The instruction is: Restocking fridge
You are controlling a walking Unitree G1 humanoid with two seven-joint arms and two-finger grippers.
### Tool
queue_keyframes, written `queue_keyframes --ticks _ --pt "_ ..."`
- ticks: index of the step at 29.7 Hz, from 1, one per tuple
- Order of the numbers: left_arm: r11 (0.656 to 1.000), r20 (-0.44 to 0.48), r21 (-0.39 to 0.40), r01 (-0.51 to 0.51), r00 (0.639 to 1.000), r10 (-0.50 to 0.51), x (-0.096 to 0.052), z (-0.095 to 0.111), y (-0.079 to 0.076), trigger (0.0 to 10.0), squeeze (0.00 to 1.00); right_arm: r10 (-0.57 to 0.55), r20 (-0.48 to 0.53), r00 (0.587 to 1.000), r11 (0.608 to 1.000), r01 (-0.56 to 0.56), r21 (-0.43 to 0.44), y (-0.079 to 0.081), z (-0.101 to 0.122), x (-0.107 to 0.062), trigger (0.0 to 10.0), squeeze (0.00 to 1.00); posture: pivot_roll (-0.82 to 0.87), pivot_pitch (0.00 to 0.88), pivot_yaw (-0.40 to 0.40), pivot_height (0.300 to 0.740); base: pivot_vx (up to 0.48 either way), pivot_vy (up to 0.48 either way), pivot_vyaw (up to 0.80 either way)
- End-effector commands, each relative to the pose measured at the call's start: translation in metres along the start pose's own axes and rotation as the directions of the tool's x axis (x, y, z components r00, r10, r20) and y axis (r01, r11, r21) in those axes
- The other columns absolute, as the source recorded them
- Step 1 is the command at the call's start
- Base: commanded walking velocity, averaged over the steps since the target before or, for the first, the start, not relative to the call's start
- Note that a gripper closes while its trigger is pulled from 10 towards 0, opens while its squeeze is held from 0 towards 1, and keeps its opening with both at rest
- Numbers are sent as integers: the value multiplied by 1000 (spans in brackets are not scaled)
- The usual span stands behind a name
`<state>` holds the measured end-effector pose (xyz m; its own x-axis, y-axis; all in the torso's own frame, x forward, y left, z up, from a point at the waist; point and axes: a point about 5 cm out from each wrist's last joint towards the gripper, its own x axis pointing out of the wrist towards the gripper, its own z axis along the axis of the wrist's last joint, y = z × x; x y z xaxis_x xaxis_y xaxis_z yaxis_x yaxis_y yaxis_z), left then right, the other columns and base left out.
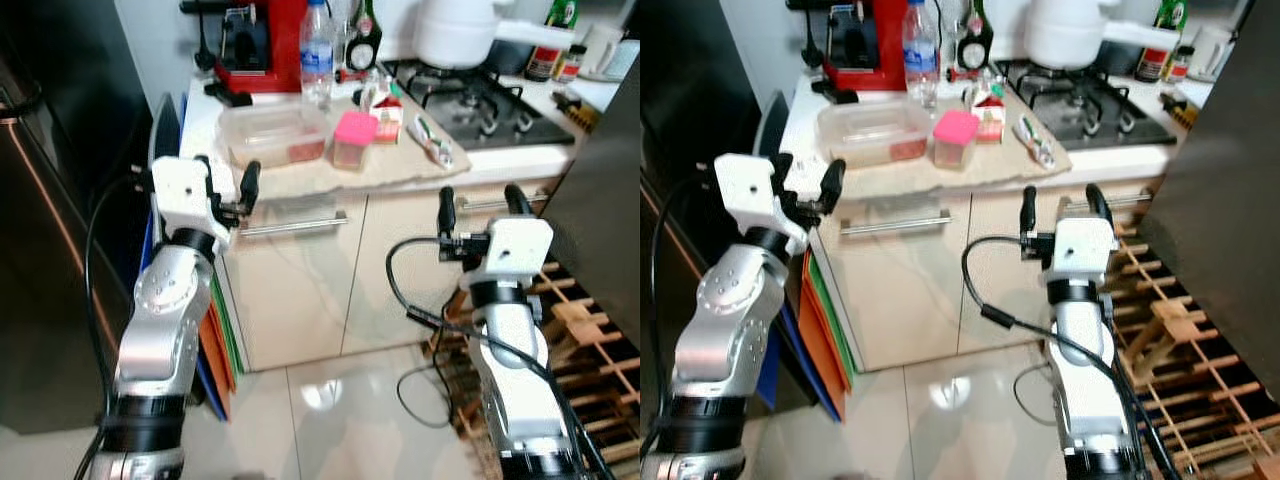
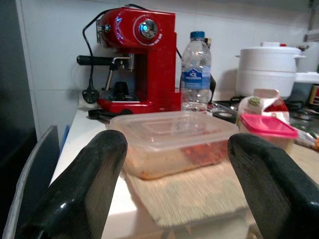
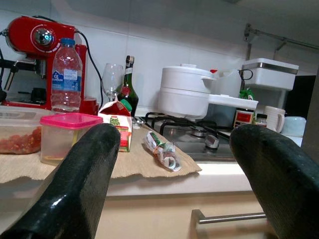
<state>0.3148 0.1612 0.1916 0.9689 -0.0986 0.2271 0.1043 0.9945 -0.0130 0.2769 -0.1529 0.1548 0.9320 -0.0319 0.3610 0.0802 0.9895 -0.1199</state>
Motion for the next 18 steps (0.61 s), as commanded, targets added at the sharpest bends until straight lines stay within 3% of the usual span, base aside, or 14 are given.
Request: queue_keyframes --ticks 1,4,18 --pt "1000 45 11 -9 999 9 6 10 -2 10000 0 10 10 1000 1000 -10 6 2 3 5 10000 0 115 0 -3 740 458 0 0" --pt "999 93 29 -17 996 14 6 19 0 10000 0 16 14 1000 1000 -16 1 3 4 7 10000 0 115 0 -3 740 459 0 0" --pt "999 156 20 -45 987 41 10 32 -1 10000 0 40 7 999 999 -40 -1 7 0 8 10000 0 121 0 -13 740 451 0 0"
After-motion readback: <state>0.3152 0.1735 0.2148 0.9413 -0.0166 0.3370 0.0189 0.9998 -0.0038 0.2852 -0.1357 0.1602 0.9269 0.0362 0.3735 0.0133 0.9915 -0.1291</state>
